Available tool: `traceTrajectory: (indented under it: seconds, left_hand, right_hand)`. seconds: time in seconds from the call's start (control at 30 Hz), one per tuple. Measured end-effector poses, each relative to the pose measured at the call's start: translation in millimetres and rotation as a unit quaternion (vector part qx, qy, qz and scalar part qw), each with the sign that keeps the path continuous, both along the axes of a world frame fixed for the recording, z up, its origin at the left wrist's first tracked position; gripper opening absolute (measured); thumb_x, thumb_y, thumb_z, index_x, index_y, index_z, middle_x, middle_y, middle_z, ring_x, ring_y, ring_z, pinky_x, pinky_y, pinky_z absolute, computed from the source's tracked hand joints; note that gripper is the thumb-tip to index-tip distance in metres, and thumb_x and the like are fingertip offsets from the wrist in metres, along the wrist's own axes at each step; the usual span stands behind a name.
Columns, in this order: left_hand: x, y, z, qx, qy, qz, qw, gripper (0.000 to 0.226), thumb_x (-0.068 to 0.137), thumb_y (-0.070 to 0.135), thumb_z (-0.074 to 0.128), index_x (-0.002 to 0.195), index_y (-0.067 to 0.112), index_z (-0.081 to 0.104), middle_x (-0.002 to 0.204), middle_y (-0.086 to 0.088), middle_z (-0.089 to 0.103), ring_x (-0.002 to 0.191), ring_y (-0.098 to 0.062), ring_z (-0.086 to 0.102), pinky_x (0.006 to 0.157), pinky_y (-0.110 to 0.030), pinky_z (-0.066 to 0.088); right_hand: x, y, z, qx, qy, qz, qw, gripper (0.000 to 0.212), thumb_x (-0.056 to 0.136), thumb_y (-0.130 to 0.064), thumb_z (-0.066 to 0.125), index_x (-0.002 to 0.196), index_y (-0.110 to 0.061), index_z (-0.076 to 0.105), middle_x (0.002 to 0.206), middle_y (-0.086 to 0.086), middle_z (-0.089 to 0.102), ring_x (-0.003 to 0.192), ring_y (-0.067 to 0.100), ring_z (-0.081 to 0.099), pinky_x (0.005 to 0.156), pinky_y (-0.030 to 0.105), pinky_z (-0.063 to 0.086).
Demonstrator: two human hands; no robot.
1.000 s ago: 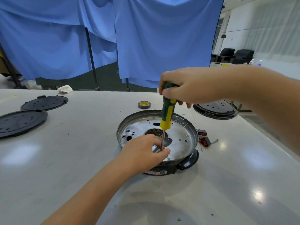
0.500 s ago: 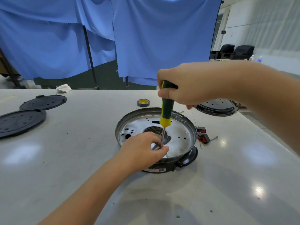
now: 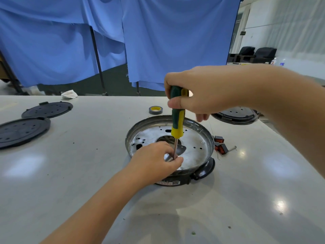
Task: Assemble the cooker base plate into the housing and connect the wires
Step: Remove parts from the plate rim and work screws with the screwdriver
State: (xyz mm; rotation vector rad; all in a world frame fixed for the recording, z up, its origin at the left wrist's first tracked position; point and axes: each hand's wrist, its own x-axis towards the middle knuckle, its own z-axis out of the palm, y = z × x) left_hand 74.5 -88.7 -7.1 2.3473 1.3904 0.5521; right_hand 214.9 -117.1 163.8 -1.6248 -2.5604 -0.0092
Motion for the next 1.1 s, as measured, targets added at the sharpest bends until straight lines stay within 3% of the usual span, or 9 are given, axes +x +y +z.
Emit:
traceTrajectory:
  seconds: [0.17,0.27,0.4,0.47,0.53,0.7,0.9,1.0,1.1]
  left_hand:
    - [0.2,-0.6,0.9,-0.001,0.001,0.000,1.000,0.031,0.087,0.055,0.053,0.091,0.030,0.070,0.105,0.017,0.062,0.095,-0.004,0.058,0.084,-0.031,0.051]
    - [0.1,-1.6,1.5,-0.006,-0.007,0.003,1.000,0.026,0.088,0.052,0.054,0.088,0.031,0.069,0.106,0.017,0.062,0.097,-0.004,0.058,0.084,-0.029,0.049]
    - [-0.3,-2.1,1.6,-0.010,-0.014,0.001,1.000,0.024,0.088,0.051,0.054,0.087,0.032,0.069,0.106,0.019,0.062,0.098,-0.004,0.057,0.085,-0.028,0.048]
    - [0.3,-2.1,1.6,-0.008,-0.012,0.000,1.000,0.026,0.088,0.051,0.054,0.087,0.031,0.070,0.105,0.017,0.062,0.097,-0.005,0.058,0.083,-0.028,0.048]
    - [0.5,-1.8,1.6,-0.005,-0.011,0.000,1.000,0.027,0.087,0.051,0.054,0.086,0.030,0.070,0.103,0.016,0.063,0.096,-0.005,0.059,0.081,-0.026,0.048]
    - [0.4,-1.9,1.8,-0.004,-0.013,-0.005,1.000,0.028,0.088,0.051,0.054,0.086,0.028,0.070,0.104,0.015,0.063,0.096,-0.006,0.059,0.079,-0.024,0.046]
    - [0.0,-2.9,2.4,-0.006,-0.013,-0.005,1.000,0.025,0.089,0.050,0.055,0.091,0.029,0.070,0.109,0.016,0.063,0.099,-0.006,0.058,0.083,-0.025,0.048]
    - [0.6,-3.3,2.9,-0.007,-0.017,0.003,1.000,0.023,0.088,0.049,0.055,0.090,0.031,0.070,0.109,0.016,0.063,0.100,-0.005,0.058,0.087,-0.028,0.048]
    - [2.2,-2.8,2.9,-0.004,-0.008,0.011,1.000,0.023,0.088,0.049,0.054,0.091,0.032,0.070,0.109,0.017,0.063,0.099,-0.005,0.057,0.085,-0.026,0.047]
  right_hand:
    - [-3.3,-0.1,-5.6,0.131,-0.091,-0.015,0.987,0.039,0.091,-0.062,0.040,0.081,-0.024,0.041,0.067,-0.004,0.050,0.042,0.008,0.050,0.044,0.024,0.034]
    - [-4.5,1.3,-12.2,0.046,-0.023,-0.001,0.999,0.023,0.095,-0.045,0.047,0.109,-0.030,0.037,0.089,-0.002,0.052,0.059,0.015,0.061,0.049,0.027,0.047]
    - [-2.8,-2.7,-7.6,-0.107,0.142,0.015,0.984,0.021,0.098,-0.017,0.045,0.111,-0.033,0.043,0.092,0.000,0.056,0.073,0.012,0.068,0.050,0.024,0.057]
    - [-1.3,-5.9,-5.3,-0.044,0.092,0.013,0.995,0.008,0.097,-0.033,0.051,0.102,-0.029,0.046,0.074,-0.005,0.065,0.056,0.005,0.067,0.043,0.018,0.049]
    - [-3.9,-8.2,-2.8,0.050,-0.007,-0.005,0.999,0.027,0.090,-0.054,0.052,0.087,-0.028,0.046,0.055,-0.005,0.061,0.041,0.005,0.060,0.042,0.020,0.037]
    - [-7.1,-3.8,-5.7,0.110,-0.049,-0.020,0.993,0.037,0.085,-0.066,0.050,0.074,-0.032,0.039,0.061,-0.007,0.054,0.044,0.008,0.057,0.042,0.022,0.032]
    - [2.3,7.1,-13.7,-0.080,0.178,0.018,0.981,0.013,0.096,-0.029,0.053,0.106,-0.034,0.046,0.098,0.001,0.058,0.075,0.014,0.067,0.051,0.021,0.056]
    - [1.9,7.1,-25.7,-0.011,0.210,0.052,0.976,0.013,0.095,-0.030,0.055,0.105,-0.028,0.045,0.090,0.002,0.061,0.061,0.015,0.065,0.050,0.019,0.054]
    - [-2.4,5.6,-34.6,0.117,0.121,0.035,0.985,0.020,0.095,-0.041,0.052,0.102,-0.026,0.042,0.071,-0.004,0.056,0.049,0.011,0.049,0.043,0.022,0.039]
